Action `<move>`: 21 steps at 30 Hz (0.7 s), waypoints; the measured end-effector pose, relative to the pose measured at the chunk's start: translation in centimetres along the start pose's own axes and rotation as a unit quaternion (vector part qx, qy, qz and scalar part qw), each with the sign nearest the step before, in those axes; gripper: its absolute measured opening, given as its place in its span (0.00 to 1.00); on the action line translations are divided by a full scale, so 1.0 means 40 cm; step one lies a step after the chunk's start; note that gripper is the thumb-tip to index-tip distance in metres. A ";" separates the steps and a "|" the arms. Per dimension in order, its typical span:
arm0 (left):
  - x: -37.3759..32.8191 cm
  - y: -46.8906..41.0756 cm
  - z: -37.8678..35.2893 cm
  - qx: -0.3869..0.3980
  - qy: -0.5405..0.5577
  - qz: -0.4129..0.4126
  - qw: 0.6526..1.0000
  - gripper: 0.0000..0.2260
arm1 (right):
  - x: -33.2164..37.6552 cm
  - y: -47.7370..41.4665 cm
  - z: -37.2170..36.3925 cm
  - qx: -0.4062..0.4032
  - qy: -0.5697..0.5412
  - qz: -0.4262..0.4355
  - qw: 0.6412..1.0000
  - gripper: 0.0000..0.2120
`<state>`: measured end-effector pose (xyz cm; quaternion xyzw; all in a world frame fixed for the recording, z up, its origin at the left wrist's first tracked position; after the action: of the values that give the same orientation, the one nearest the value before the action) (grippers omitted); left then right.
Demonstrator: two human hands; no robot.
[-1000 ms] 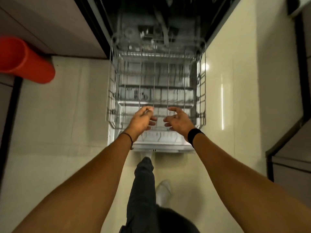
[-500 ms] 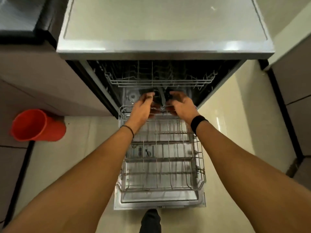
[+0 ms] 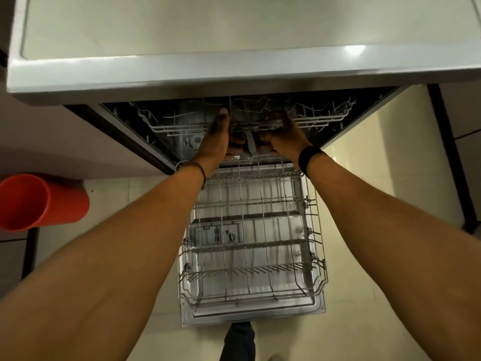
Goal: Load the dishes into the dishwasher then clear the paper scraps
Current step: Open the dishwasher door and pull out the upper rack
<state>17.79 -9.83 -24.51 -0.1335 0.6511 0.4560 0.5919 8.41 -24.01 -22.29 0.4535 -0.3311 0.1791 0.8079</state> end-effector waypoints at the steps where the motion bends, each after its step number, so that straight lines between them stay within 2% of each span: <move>1: 0.005 -0.003 0.001 -0.006 0.002 -0.001 1.000 0.28 | 0.001 0.001 -0.002 -0.002 0.008 0.002 1.000 0.18; 7: 0.026 0.033 0.008 -0.035 0.035 0.013 0.999 0.30 | -0.024 0.022 -0.029 0.005 0.029 0.004 1.000 0.26; 11: 0.071 0.099 -0.004 -0.028 0.053 0.017 0.998 0.28 | -0.095 0.065 -0.050 0.025 -0.035 -0.026 0.999 0.22; 16: 0.152 0.240 -0.034 -0.070 0.077 0.059 0.993 0.24 | -0.219 0.174 -0.089 0.040 -0.058 -0.056 0.996 0.20; 21: 0.240 0.416 -0.056 -0.071 0.092 0.085 0.989 0.25 | -0.358 0.323 -0.123 0.050 -0.070 -0.078 0.993 0.20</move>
<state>1.92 1.14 -26.10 -0.1609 0.6777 0.5359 0.4771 -7.64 -12.88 -26.18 0.5293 -0.3413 0.1001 0.7703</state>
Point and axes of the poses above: each hand's wrist, its own y-axis away from the middle knuckle, its own z-axis out of the back of the hand, x = y × z, the point moved 9 cm from there along -y, towards the middle knuckle, and after that the axes turned 9 degrees about -z, right-handed, at the moved point
